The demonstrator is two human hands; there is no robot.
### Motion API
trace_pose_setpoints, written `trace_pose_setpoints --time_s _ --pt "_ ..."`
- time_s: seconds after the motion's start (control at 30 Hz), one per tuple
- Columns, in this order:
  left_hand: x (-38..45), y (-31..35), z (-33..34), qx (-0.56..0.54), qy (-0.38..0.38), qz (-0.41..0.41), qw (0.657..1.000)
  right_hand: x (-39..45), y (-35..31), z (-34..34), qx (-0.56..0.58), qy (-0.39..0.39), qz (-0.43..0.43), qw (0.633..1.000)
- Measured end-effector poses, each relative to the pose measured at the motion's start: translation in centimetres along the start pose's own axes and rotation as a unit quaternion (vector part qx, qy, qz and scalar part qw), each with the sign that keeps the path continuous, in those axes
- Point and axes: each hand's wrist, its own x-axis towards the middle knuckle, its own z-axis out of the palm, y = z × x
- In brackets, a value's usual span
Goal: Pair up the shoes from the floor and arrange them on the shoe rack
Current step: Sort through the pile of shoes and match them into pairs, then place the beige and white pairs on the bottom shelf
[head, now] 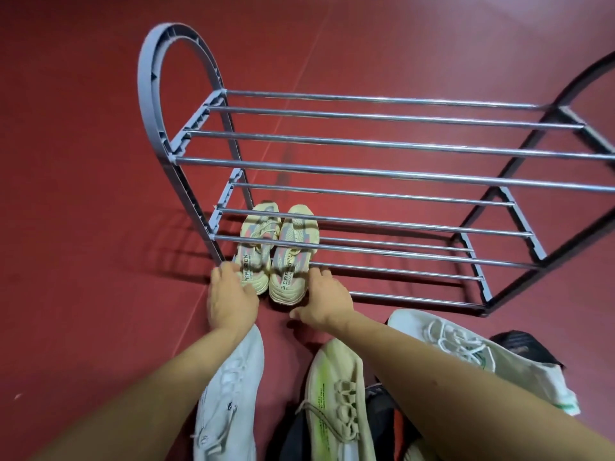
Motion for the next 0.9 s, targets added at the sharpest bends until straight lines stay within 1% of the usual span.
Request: trace_pose_setpoints --time_s 0.03,0.07,0.1,0.17,0.27,0.33,0.37,0.4,0.47,0.5,0.53,0.57,0.6,0.67,0.73,0.77,0.8,0.83,0.9 --pt "-0.6 0.2 0.0 -0.023 0.012 -0.059 0.998 0.2 -0.4 0.1 -0.028 -0.002 0.002 1.0" --pt "-1.1 0.1 0.3 -0.042 -0.001 -0.104 0.994 0.6 -0.7 0.0 -0.055 0.003 -0.002 0.998" --pt "-1.3 -0.2 0.8 -0.06 -0.031 -0.116 0.991 1.0 -1.0 -0.1 -0.078 0.013 -0.007 0.997" --pt "-1.4 -0.6 1.4 -0.08 -0.087 -0.078 0.99 1.5 -1.5 -0.2 -0.114 0.029 -0.01 0.993" --pt "-1.4 -1.0 1.3 -0.069 -0.114 -0.044 0.99 1.3 -1.7 0.5 -0.169 0.016 -0.024 0.985" --pt "-1.9 -1.5 0.9 -0.047 -0.147 -0.018 0.988 0.7 -1.7 0.8 -0.182 0.001 -0.038 0.983" --pt "-2.3 -1.9 0.5 -0.019 -0.168 0.007 0.986 0.3 -1.6 0.5 -0.181 0.001 -0.054 0.982" --pt "-3.0 -2.5 0.0 0.036 -0.19 0.037 0.981 -0.4 -1.5 0.2 -0.179 0.003 -0.078 0.981" --pt "-4.8 -4.1 -1.1 0.19 -0.212 0.087 0.955 -2.5 -0.9 -0.9 -0.171 0.019 -0.147 0.974" --pt "-6.0 -5.1 -1.6 0.234 -0.209 0.089 0.945 -3.9 -0.3 -1.6 -0.161 0.021 -0.183 0.97" --pt "-7.1 -6.2 -2.2 0.242 -0.207 0.068 0.946 -5.5 0.3 -2.2 -0.149 0.013 -0.213 0.966" --pt "-8.1 -7.1 -2.6 0.216 -0.207 0.024 0.954 -7.1 1.1 -2.9 -0.136 0.0 -0.235 0.962" --pt "-8.9 -7.8 -3.0 0.179 -0.211 -0.04 0.96 -8.7 2.0 -3.7 -0.123 -0.014 -0.25 0.96" --pt "-10.0 -8.6 -3.4 0.13 -0.22 -0.165 0.953 -12.0 3.8 -5.1 -0.1 -0.035 -0.267 0.958" --pt "-9.8 -8.8 -3.7 0.059 -0.23 -0.235 0.943 -14.9 5.4 -6.6 -0.091 -0.048 -0.277 0.955" --pt "-9.7 -8.9 -3.7 0.02 -0.234 -0.247 0.94 -16.2 6.3 -7.2 -0.094 -0.053 -0.273 0.956" --pt "-9.4 -8.8 -3.9 -0.008 -0.235 -0.242 0.941 -17.1 7.2 -7.9 -0.1 -0.057 -0.266 0.957" --pt "-9.5 -8.5 -4.0 -0.007 -0.24 -0.221 0.945 -18.3 8.3 -8.7 -0.104 -0.062 -0.25 0.961" --pt "-9.4 -7.9 -4.3 0.062 -0.243 -0.143 0.957 -20.0 10.5 -10.0 -0.104 -0.059 -0.227 0.967"
